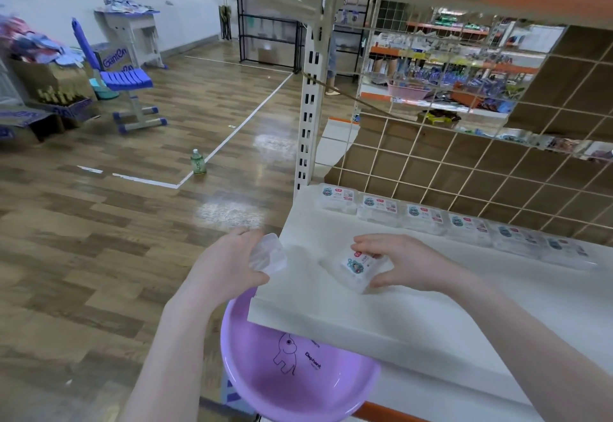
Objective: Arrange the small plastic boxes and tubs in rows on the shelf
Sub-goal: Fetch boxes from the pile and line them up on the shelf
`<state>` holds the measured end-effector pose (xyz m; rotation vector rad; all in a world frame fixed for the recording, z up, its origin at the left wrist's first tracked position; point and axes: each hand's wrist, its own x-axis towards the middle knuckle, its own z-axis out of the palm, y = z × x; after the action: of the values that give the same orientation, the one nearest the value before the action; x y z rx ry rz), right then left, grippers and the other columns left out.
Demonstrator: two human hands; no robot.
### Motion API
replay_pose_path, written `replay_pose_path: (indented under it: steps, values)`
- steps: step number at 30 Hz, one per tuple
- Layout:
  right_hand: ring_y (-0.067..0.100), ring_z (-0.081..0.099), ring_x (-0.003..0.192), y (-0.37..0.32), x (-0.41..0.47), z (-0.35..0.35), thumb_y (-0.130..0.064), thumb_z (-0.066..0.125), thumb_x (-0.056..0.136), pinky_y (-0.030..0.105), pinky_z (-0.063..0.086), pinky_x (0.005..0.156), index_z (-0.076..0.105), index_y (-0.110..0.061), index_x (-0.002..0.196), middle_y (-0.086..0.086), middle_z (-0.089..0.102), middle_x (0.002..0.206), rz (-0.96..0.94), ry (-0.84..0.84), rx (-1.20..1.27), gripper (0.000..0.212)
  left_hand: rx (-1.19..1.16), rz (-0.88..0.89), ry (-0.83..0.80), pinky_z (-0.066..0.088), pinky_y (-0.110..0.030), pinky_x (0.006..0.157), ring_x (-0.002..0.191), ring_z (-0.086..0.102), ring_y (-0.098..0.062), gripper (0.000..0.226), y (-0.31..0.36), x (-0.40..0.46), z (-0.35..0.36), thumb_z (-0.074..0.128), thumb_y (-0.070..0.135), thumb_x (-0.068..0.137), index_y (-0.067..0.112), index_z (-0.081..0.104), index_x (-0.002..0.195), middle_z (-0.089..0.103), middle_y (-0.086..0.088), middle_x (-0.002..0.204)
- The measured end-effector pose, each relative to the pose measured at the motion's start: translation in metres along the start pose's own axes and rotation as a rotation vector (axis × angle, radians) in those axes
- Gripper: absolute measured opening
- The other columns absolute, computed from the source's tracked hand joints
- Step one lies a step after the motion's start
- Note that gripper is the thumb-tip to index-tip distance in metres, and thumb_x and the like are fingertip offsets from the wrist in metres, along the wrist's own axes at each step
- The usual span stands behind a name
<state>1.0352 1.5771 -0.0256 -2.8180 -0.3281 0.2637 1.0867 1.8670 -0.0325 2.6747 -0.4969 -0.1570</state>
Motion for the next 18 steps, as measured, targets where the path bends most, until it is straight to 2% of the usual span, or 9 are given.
replay_pose_path:
  steps: [2, 4, 8, 12, 18]
  values:
    - [0.006, 0.031, 0.134, -0.004, 0.003, 0.008, -0.038, 0.07, 0.079, 0.014, 0.019, 0.103, 0.046, -0.026, 0.137, -0.011, 0.037, 0.147, 0.046, 0.078, -0.039, 0.063, -0.001, -0.002, -0.003, 0.045, -0.036, 0.089, 0.114, 0.049, -0.019, 0.061, -0.001, -0.001, 0.0, 0.071, 0.028, 0.072, 0.012, 0.048, 0.126, 0.048, 0.001, 0.126]
    - [0.01, 0.035, 0.13, -0.01, 0.008, 0.017, -0.047, 0.066, 0.08, 0.019, 0.025, 0.101, 0.047, -0.026, 0.135, -0.01, 0.044, 0.141, 0.106, 0.178, -0.091, 0.061, -0.003, -0.005, -0.005, 0.046, -0.036, 0.088, 0.112, 0.049, -0.018, 0.061, -0.002, -0.002, 0.0, 0.071, 0.028, 0.073, 0.012, 0.048, 0.127, 0.048, 0.003, 0.125]
    - [0.014, 0.035, 0.124, -0.024, 0.025, 0.031, -0.053, 0.056, 0.084, 0.022, 0.028, 0.096, 0.048, -0.023, 0.132, -0.007, 0.05, 0.13, 0.223, 0.327, -0.157, 0.057, -0.011, -0.006, -0.005, 0.045, -0.036, 0.089, 0.111, 0.049, -0.017, 0.061, -0.003, -0.003, -0.001, 0.071, 0.029, 0.073, 0.012, 0.048, 0.127, 0.047, 0.005, 0.125]
    - [0.021, 0.037, 0.121, -0.036, 0.045, 0.036, -0.041, 0.05, 0.09, 0.025, 0.027, 0.098, 0.049, -0.016, 0.129, 0.0, 0.05, 0.129, 0.294, 0.356, -0.172, 0.047, -0.007, 0.006, -0.018, 0.045, -0.034, 0.09, 0.113, 0.049, -0.016, 0.062, -0.002, -0.001, -0.002, 0.071, 0.029, 0.073, 0.014, 0.047, 0.129, 0.046, 0.005, 0.128]
    - [0.023, 0.041, 0.118, -0.041, 0.062, 0.037, -0.023, 0.045, 0.091, 0.032, 0.035, 0.1, 0.049, -0.014, 0.128, 0.005, 0.049, 0.127, 0.355, 0.382, -0.174, 0.039, -0.014, 0.011, -0.028, 0.046, -0.037, 0.091, 0.114, 0.049, -0.019, 0.061, -0.002, 0.0, -0.004, 0.07, 0.028, 0.072, 0.01, 0.048, 0.127, 0.048, 0.001, 0.128]
